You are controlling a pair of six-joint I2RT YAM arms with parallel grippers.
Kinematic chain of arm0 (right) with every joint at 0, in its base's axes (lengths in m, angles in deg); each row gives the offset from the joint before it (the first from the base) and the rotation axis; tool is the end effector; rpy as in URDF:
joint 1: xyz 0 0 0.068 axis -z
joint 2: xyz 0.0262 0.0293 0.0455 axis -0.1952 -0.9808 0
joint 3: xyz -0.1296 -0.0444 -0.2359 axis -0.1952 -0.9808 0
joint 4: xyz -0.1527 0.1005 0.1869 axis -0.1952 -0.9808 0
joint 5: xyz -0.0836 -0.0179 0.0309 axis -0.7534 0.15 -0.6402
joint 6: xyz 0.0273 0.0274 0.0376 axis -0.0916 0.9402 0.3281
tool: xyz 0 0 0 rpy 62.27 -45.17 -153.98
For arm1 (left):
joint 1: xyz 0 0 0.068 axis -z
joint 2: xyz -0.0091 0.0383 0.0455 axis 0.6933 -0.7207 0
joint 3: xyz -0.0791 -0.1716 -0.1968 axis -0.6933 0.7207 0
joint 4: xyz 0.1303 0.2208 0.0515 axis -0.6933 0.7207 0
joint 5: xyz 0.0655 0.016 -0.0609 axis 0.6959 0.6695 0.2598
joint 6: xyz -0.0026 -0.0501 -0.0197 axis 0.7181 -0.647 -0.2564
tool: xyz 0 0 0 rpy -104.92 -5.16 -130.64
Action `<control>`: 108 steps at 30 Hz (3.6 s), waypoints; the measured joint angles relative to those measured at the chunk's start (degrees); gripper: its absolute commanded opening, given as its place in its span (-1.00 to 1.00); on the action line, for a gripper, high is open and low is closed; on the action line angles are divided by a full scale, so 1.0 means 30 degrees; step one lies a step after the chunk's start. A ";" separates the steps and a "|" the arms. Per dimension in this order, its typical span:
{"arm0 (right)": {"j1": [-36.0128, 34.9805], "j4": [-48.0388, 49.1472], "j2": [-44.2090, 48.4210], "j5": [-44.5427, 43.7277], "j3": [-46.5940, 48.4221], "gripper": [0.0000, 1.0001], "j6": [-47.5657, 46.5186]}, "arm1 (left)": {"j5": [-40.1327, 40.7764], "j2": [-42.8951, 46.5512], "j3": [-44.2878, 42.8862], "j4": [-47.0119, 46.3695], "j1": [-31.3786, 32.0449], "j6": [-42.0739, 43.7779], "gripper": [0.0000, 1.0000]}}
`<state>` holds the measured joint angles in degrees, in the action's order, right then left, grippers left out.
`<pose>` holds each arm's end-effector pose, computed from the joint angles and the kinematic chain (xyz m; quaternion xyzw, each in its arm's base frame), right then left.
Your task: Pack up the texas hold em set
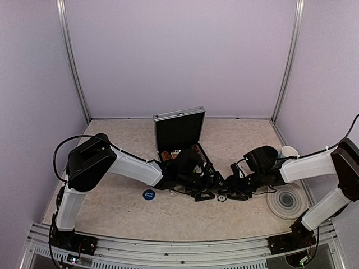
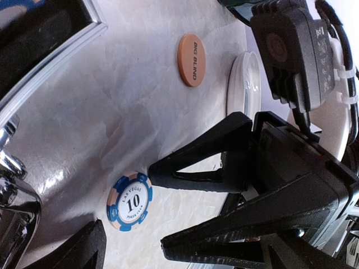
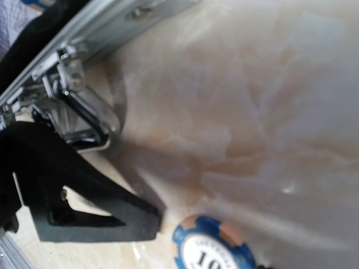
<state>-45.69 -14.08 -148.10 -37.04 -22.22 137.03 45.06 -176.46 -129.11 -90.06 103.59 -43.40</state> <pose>0.2013 0.1580 0.1346 0.0398 0.9270 0.3661 0.0708 0.2258 -0.4211 0.1181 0.0888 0.8510 -0.5172 0.0221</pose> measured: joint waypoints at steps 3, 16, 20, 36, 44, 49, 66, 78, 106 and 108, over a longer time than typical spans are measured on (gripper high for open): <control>-0.0058 0.0000 0.0000 -0.0015 0.0000 0.15 0.0197 | -0.0015 0.0000 0.0000 0.0000 -0.0007 0.0000 0.94; -0.0240 0.0007 -0.0044 -0.0036 0.0073 0.15 0.0634 | -0.0168 0.0000 0.0000 0.0015 -0.0022 -0.0138 0.94; -0.0321 0.0146 -0.0087 -0.0007 0.0073 0.15 0.0765 | -0.0262 0.0000 0.0000 0.0036 -0.0044 -0.0219 0.94; -0.0357 0.1617 -0.0780 0.1137 0.0073 0.15 0.0233 | -0.1042 0.0022 0.0641 -0.1035 -0.0306 -0.0707 0.94; -0.0437 0.1851 -0.0780 0.1479 0.0073 0.15 0.0066 | -0.1027 0.0146 0.1319 -0.2186 -0.0306 -0.0532 0.94; -0.0750 0.1515 -0.0321 0.0991 0.0073 0.16 -0.0277 | -0.1151 0.0255 0.1778 -0.2951 -0.0284 -0.0350 0.94; -0.2157 -0.3643 0.5916 -0.0772 0.1246 0.56 -0.3111 | -0.1384 0.3228 0.3745 -0.5858 0.0590 0.0109 0.95; -0.2484 -0.7963 0.7796 -0.5654 0.3898 0.74 -0.5326 | 0.0525 0.8189 0.5588 -0.2994 0.0794 0.3198 0.98; -0.3075 -0.9675 0.7847 -0.5056 0.4138 0.96 -0.8291 | 0.6382 1.8061 1.0936 0.5085 0.2076 0.7949 0.98; -0.3628 -0.9544 0.6849 -0.4197 0.4146 0.96 -0.8888 | 0.6921 1.8790 1.0936 0.6302 0.1974 0.8225 0.98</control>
<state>-56.58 -42.71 -127.55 -49.63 -9.78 110.37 65.83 -120.09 -96.31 -71.15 109.52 -18.73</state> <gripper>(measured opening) 0.982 0.989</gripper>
